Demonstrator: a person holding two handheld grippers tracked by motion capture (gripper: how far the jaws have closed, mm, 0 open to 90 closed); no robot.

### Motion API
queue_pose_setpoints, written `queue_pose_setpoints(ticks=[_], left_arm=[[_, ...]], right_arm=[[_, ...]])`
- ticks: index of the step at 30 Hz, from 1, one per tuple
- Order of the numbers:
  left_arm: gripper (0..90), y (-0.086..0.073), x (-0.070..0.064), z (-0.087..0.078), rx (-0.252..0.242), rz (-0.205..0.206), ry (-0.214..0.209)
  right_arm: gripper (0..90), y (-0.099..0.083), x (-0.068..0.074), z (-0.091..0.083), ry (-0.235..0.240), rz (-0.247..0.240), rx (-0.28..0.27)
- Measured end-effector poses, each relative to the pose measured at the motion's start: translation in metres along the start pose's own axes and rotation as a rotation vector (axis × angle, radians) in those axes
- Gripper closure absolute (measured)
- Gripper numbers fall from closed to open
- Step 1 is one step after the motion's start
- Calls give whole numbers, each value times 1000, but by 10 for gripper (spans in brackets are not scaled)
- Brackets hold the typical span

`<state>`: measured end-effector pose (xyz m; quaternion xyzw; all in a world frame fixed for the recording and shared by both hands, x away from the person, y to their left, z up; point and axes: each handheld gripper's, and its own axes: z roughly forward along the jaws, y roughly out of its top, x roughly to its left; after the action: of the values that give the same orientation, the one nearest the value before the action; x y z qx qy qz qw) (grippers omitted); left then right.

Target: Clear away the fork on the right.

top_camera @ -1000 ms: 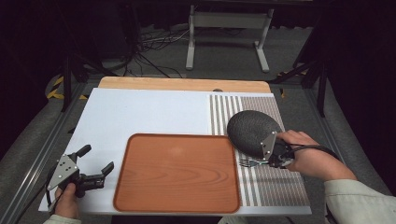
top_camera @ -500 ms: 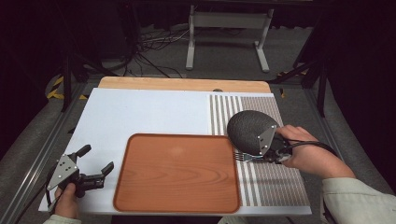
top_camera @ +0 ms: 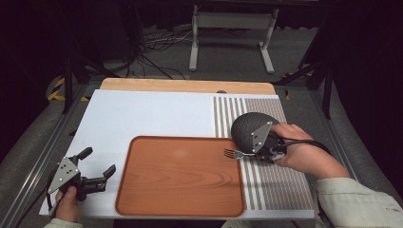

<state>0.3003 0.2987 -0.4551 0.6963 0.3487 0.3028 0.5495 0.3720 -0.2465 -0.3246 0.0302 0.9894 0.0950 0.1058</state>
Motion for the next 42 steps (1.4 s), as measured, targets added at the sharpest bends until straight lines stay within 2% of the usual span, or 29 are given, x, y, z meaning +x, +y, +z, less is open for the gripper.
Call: queue_pose_setpoints(ticks=[7, 13, 18, 19, 20, 21, 23, 26, 33, 37, 39, 42], left_arm=[[2, 0, 0, 0, -4, 0, -1], [2, 0, 0, 0, 0, 1, 0], [2, 0, 0, 0, -3, -1, -1], [2, 0, 0, 0, -3, -1, -1], [2, 0, 0, 0, -1, 1, -1], [2, 0, 0, 0, -1, 1, 0], [2, 0, 0, 0, -1, 2, 0], [2, 0, 0, 0, -1, -1, 0], [2, 0, 0, 0, -1, 1, 0], [2, 0, 1, 0, -1, 0, 0], [2, 0, 1, 0, -2, 1, 0], [2, 0, 1, 0, -2, 1, -1]], right_arm=[[784, 14, 0, 1, -5, 21, -48], [785, 21, -1, 1, -17, 65, -80], [785, 26, -1, 2, -17, 135, -111], [785, 26, -1, 2, -17, 135, -111], [784, 28, -2, 3, -20, 161, -128], [784, 28, -2, 3, -20, 161, -128], [785, 30, -1, 3, -1, 230, -154], [785, 32, -1, 5, 11, 307, -183], [785, 40, 1, 8, 21, 446, -220], [785, 44, 2, 11, 31, 508, -230], [785, 47, 3, 14, 26, 513, -237], [785, 50, 4, 17, 30, 550, -249]])
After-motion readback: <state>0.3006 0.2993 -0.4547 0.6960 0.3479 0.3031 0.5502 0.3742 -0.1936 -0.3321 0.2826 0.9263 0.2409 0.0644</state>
